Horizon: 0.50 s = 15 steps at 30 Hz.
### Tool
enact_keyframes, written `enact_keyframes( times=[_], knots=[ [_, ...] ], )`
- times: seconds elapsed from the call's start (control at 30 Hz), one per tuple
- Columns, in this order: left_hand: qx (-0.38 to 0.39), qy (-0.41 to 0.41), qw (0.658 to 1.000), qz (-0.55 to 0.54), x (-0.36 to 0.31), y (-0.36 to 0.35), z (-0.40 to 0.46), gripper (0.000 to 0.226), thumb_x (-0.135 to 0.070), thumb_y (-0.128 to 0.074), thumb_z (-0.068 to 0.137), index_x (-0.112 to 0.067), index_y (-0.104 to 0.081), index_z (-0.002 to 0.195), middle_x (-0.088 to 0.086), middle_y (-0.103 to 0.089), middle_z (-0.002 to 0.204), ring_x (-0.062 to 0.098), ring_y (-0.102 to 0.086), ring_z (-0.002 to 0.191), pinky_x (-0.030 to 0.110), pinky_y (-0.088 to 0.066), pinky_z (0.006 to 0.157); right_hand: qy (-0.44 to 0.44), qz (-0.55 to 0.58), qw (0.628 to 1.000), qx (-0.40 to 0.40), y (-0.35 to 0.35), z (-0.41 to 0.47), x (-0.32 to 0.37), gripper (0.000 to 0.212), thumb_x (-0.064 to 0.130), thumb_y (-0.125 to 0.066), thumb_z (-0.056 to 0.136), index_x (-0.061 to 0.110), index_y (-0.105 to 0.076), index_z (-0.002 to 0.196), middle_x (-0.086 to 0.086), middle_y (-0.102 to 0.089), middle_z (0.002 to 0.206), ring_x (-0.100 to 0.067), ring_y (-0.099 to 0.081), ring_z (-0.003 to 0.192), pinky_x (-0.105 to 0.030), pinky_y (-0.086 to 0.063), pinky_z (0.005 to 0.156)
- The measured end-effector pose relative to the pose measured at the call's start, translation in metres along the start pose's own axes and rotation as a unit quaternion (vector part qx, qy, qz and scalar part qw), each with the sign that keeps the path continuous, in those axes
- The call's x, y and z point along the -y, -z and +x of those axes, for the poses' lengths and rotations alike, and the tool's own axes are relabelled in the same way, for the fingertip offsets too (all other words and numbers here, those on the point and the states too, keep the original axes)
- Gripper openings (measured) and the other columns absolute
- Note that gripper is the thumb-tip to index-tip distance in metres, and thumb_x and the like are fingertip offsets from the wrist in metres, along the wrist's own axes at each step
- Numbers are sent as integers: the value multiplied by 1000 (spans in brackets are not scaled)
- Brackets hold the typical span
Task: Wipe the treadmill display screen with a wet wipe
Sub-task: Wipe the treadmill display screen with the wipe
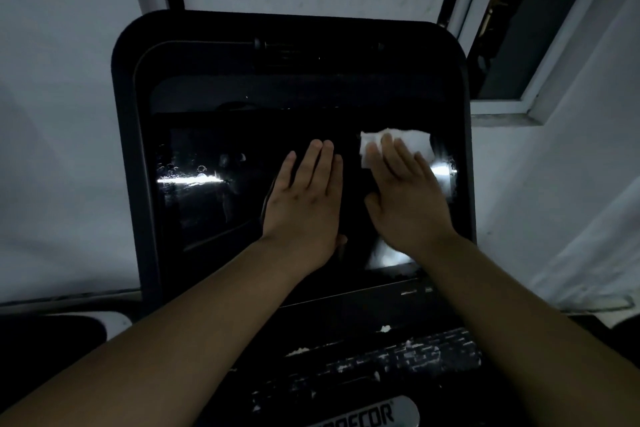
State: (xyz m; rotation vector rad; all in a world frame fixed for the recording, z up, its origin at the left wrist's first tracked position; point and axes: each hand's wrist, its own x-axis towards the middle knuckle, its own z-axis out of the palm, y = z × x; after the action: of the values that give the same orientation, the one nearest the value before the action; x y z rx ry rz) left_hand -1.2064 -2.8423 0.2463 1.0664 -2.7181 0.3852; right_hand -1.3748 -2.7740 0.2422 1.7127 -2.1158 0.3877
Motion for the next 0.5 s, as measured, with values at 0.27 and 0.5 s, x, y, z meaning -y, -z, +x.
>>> enact_keyframes(
  times=[0.27,0.5],
  knots=[
    [-7,0,1000,2,0,-3,1,121,-70,-55,88,-6,21,156,16,32,164,29,32,151,52,11,124,11,17,999,34,-39,-113,7,72,27,-37,93,12,-18,161,-16,-19,168,-29,-10,157,-55,-21,124],
    [-8,0,1000,-3,-1,-4,1,120,-69,-54,89,-6,22,156,17,33,163,29,33,150,52,12,123,17,15,999,39,-40,-120,8,70,26,-40,93,9,-26,159,-17,-25,166,-31,-16,156,-55,-23,123]
  ],
)
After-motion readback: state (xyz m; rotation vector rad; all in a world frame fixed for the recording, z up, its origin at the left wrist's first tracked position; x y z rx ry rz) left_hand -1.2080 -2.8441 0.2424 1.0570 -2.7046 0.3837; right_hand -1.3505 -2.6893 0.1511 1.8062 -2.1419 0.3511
